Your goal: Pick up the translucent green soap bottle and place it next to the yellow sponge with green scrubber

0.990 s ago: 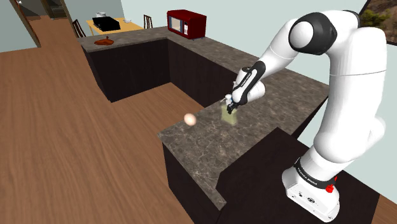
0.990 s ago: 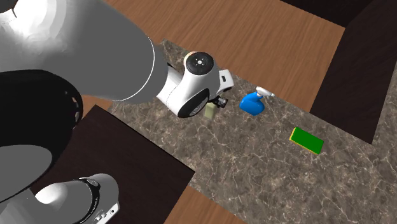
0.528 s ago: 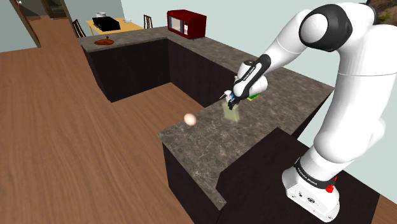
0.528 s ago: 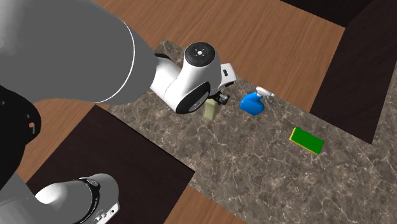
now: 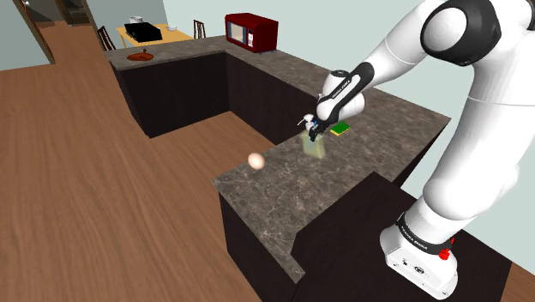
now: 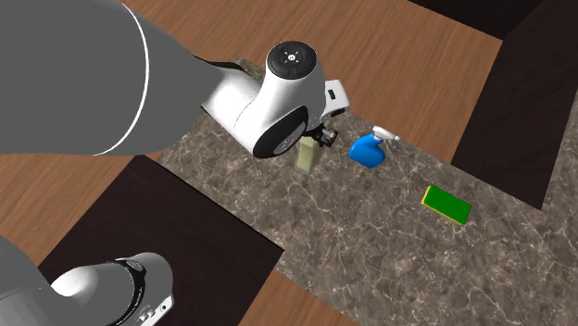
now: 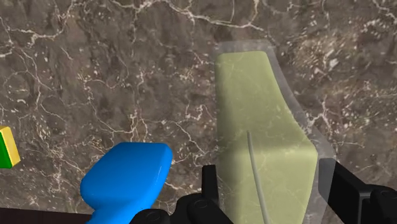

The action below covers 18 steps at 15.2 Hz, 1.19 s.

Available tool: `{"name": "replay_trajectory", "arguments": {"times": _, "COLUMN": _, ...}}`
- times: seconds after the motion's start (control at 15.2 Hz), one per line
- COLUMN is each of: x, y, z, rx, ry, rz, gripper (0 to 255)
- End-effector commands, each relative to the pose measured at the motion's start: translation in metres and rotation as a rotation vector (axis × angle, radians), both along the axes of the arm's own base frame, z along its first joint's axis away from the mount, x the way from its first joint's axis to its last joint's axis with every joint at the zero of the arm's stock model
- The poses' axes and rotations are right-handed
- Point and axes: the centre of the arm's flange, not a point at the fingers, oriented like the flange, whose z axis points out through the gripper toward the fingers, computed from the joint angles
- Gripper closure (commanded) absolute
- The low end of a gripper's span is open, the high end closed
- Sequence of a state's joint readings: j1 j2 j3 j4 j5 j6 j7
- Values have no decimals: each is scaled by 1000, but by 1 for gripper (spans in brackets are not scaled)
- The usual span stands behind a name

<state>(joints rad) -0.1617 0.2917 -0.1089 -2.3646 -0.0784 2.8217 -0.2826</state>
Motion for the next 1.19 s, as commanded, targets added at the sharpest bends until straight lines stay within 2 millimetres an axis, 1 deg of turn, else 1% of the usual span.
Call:
{"name": "replay_trajectory", "arguments": {"times": 0.0, "x": -1, "y": 0, "z": 11, "rx": 0, "ry": 0, "rz": 0, "gripper": 255}}
{"name": "replay_trajectory", "arguments": {"times": 1.12, "x": -1, "y": 0, "z": 101, "rx": 0, "ry": 0, "rz": 0, "gripper": 255}}
